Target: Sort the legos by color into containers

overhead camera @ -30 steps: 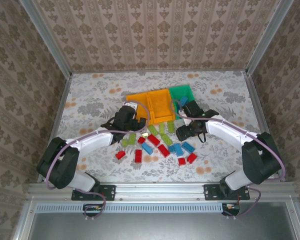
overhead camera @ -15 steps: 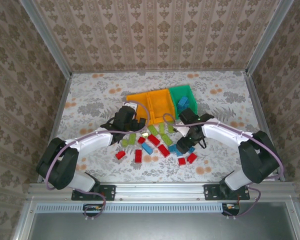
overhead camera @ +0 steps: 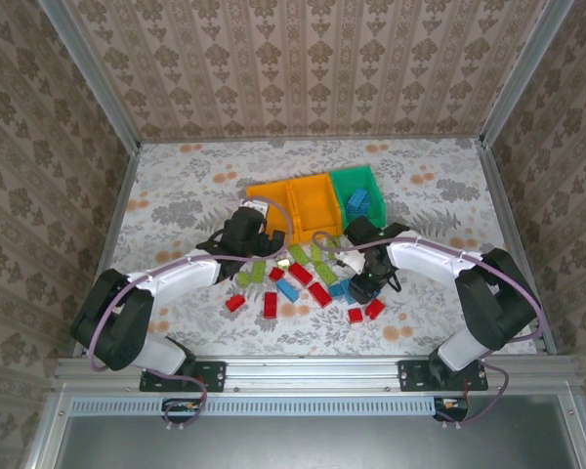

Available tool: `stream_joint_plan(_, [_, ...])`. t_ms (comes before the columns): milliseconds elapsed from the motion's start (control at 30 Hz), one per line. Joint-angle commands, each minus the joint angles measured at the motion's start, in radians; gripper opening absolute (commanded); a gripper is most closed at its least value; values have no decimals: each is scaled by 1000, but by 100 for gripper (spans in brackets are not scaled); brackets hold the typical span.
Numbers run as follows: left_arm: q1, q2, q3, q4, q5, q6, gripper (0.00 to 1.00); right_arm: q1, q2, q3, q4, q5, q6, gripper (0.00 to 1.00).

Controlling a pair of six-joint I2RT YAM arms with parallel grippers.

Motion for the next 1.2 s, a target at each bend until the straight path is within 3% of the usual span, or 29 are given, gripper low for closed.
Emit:
stream_joint_plan(0, [-7, -12, -11, -14, -17, -13, 100, -1, 36, -28, -8, 73, -34, 59])
stream_joint_plan(200, [-7, -13, -14, -13, -21, -17, 100, -22, 18, -32, 39, 89, -21, 50])
stream_joint_plan(600, [-7, -13, -16, -12, -21, -20, 100, -102, 97, 94, 116, 172, 109, 56])
stream_joint_plan(733, [-7, -14, -21, -11, -23, -25, 100, -126, 111, 128, 116, 170, 163, 60])
stream_joint_plan(900, [-7, -18, -27, -10, -24, -29, 100, -127, 45, 117, 115, 58, 224, 70])
stream_joint_plan(1033, [-7, -24, -37, -1, -24, -29, 100, -123, 14, 105, 35, 18, 268, 79])
stream_joint_plan(1167, [-7, -23, -40, 5, -16, -29, 100, -110, 11, 102, -49, -11, 349, 82])
